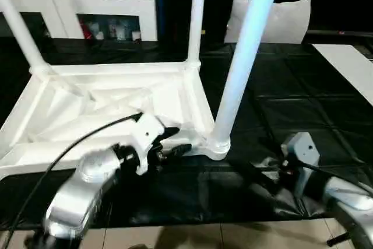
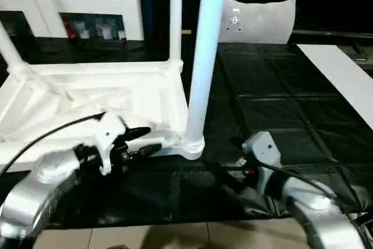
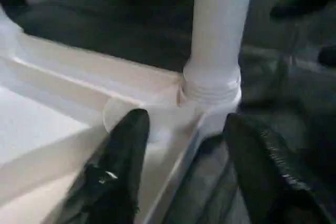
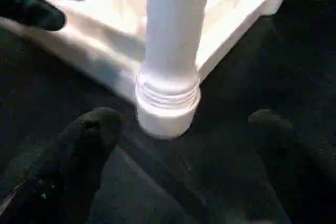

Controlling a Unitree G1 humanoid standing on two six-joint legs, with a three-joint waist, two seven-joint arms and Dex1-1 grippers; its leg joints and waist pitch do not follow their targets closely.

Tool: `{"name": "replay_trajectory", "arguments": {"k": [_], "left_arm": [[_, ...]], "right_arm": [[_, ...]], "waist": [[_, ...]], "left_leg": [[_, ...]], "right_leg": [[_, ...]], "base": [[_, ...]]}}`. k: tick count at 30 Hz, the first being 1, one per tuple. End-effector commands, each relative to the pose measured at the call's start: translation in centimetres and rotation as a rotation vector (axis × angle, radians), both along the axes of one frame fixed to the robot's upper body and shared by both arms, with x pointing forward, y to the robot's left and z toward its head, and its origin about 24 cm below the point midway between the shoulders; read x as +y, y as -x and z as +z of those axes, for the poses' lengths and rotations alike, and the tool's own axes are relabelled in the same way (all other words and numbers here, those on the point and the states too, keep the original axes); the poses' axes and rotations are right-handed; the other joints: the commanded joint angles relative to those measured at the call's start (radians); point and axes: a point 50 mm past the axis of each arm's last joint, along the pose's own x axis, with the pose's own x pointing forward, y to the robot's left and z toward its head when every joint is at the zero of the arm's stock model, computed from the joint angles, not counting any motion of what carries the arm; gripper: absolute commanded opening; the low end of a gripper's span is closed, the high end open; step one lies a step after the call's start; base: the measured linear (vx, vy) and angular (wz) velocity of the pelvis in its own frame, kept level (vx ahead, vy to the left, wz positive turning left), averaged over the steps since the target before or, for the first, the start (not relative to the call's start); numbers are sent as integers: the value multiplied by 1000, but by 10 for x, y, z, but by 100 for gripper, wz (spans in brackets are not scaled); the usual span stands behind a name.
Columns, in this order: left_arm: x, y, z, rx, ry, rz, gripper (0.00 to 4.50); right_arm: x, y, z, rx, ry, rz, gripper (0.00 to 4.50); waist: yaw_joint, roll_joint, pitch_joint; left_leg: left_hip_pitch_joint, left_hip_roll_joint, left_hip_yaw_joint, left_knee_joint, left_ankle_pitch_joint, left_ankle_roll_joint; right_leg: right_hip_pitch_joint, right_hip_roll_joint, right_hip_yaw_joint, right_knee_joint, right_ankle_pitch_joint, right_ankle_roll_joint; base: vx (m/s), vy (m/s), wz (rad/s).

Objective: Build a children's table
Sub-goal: Rotate leg to tighten

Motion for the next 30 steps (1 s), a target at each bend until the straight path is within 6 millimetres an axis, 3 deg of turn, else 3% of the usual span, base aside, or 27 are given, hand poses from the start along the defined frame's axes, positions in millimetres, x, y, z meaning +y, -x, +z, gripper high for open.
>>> {"name": "replay_trajectory", "arguments": {"k": [1,3,4,6,7,8,10,13,14,15,19,20,25,27,30], "left_arm": [[-5,-9,-1,29,-46,-57,276],[-5,-14,-2,40,-74,-70,276],[-4,-20,-3,56,-111,-103,276],[-3,-25,-3,72,-130,-137,276],[-4,-29,-1,73,-131,-158,276],[-5,-32,-1,80,-133,-178,276],[-6,-35,-2,101,-154,-239,276],[-6,-38,-3,138,-176,-295,276],[-7,-39,-4,151,-173,-298,276],[-7,-41,-5,163,-171,-300,276],[-9,-43,-3,195,-141,-313,276],[-10,-44,-3,190,-145,-313,276],[-9,-52,-10,134,-181,-260,243],[-12,-52,-13,143,-171,-274,243],[-14,-52,-15,155,-171,-285,208]], "right_arm": [[1,-2,3,5,6,45,450],[4,-2,5,4,12,77,450],[10,-1,7,3,25,125,450],[14,0,9,9,37,157,450],[16,0,10,26,38,172,450],[18,1,10,36,40,192,450],[20,1,10,38,49,221,450],[21,0,10,37,48,234,450],[21,-1,9,37,48,230,450],[21,-1,9,37,50,227,450],[19,-2,7,39,56,206,450],[19,-3,7,35,61,199,450],[20,-9,4,20,73,170,450],[22,-10,3,16,70,169,450],[24,-10,3,14,67,171,450]], "waist": [[-2,17,-29],[-4,17,-32],[-2,22,-40],[-2,21,-44],[1,25,-56],[2,25,-65],[4,27,-68],[10,27,-70],[11,37,-68],[10,35,-66],[14,41,-55],[14,36,-54],[13,31,-53],[13,30,-54],[14,31,-57]], "left_leg": [[12,86,-44,-102,-382,-23],[7,89,-43,-104,-359,-17],[-1,91,-36,-103,-268,13],[-6,88,-29,-99,-207,47],[-12,91,-26,-89,-105,83],[-14,91,-25,-83,-55,100],[-17,89,-21,-76,18,149],[-21,95,-19,-75,17,174],[-22,98,-21,-77,4,174],[-20,99,-19,-79,-12,172],[-14,102,-18,-89,-120,118],[-13,103,-16,-91,-140,107],[-15,99,-11,-91,-144,94],[-15,101,-11,-92,-142,94],[-15,103,-9,-91,-115,107]], "right_leg": [[-10,-117,67,-123,-371,-156],[-5,-117,64,-118,-328,-169],[4,-116,63,-109,-189,-198],[7,-114,61,-103,-120,-215],[13,-120,60,-91,20,-240],[17,-120,59,-83,95,-246],[10,-119,55,-72,229,-261],[9,-123,51,-68,236,-271],[7,-125,49,-67,222,-278],[5,-124,48,-71,205,-280],[2,-125,52,-83,72,-296],[2,-124,53,-85,48,-296],[-1,-125,56,-92,-11,-280],[-1,-126,56,-91,-6,-277],[-3,-128,56,-87,40,-278]], "base": [[0,0,0],[0,0,0],[0,0,0],[0,0,0],[0,0,0],[0,0,0],[0,0,0],[0,0,0],[0,0,0],[0,0,0],[0,0,0],[0,0,0],[0,0,0],[0,0,0],[0,0,0]]}}
